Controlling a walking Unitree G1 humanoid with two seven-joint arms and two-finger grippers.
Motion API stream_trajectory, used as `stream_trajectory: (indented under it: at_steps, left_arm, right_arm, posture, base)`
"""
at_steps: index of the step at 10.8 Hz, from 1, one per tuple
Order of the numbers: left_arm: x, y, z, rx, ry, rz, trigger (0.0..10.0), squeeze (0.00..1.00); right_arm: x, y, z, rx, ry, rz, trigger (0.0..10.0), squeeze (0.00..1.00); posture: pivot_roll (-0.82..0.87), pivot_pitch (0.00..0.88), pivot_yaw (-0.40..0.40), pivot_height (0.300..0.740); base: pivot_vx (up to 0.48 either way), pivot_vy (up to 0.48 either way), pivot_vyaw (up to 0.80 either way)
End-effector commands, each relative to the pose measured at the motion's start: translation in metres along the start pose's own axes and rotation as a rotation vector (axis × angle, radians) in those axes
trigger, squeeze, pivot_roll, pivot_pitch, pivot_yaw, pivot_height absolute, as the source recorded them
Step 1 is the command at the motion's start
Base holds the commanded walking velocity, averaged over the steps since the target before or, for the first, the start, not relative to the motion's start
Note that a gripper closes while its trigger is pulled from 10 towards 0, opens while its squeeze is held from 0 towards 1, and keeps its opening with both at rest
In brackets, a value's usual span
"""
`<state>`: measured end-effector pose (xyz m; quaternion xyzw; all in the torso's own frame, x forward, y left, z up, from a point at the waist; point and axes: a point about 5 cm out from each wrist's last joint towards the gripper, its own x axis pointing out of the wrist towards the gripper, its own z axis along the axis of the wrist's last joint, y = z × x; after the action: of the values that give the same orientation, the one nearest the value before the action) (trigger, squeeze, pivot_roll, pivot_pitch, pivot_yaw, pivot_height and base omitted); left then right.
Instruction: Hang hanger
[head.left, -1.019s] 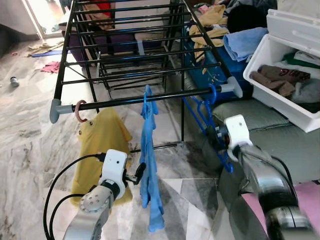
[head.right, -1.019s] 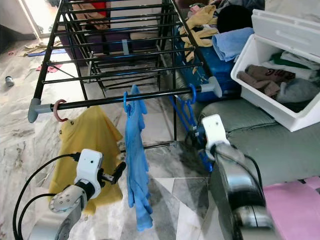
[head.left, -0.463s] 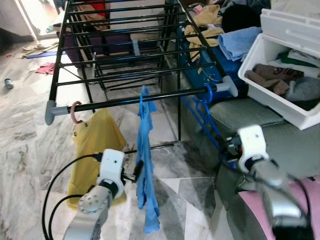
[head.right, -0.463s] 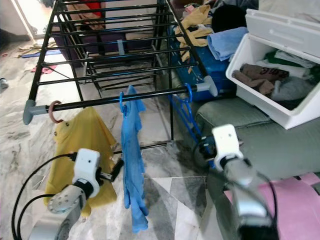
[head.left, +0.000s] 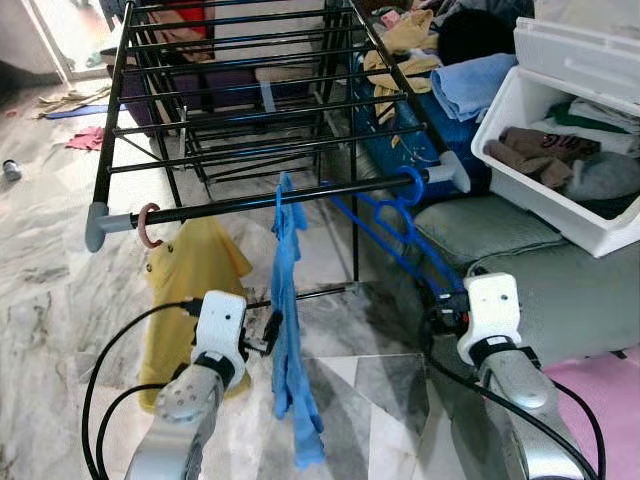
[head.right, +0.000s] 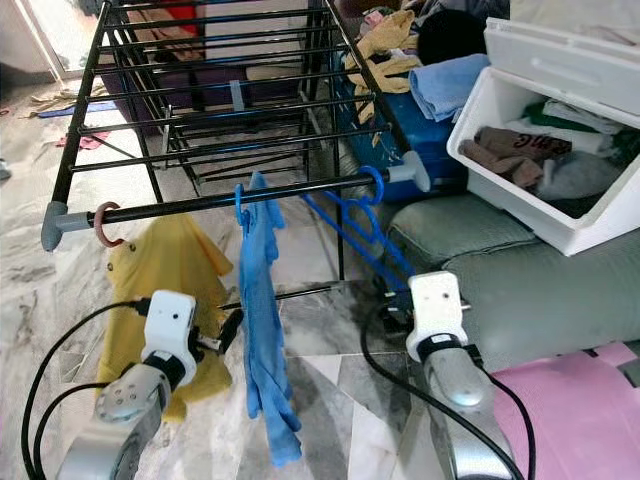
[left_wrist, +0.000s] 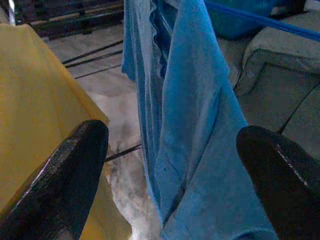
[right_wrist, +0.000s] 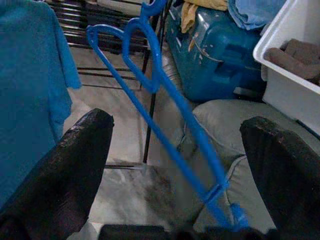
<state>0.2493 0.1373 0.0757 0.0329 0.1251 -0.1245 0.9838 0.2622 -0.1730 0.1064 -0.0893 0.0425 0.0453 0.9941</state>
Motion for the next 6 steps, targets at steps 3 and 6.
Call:
stream_trajectory:
  at_steps: [3, 6]
  left_arm:
    - [0.0026, 0.0028, -0.0011, 0.01, 0.0, 0.025, 10.0, 0.0]
    - [0.0027, 0.0025, -0.0016, 0.007, -0.001, 0.032, 10.0, 0.0]
  right_arm:
    - [0.0025, 0.0, 0.0046, 0.004, -0.008, -0.006, 10.0, 1.0]
    - [0.0043, 0.0062, 0.0062, 0.006, -0.01, 0.017, 10.0, 0.99]
  posture:
    - [0.0, 0.04, -0.007, 0.74]
    - [0.0, 0.041, -0.013, 0.74]
  base:
    - [-0.089, 0.0, 0.0]
    - [-0.31, 0.0, 0.0]
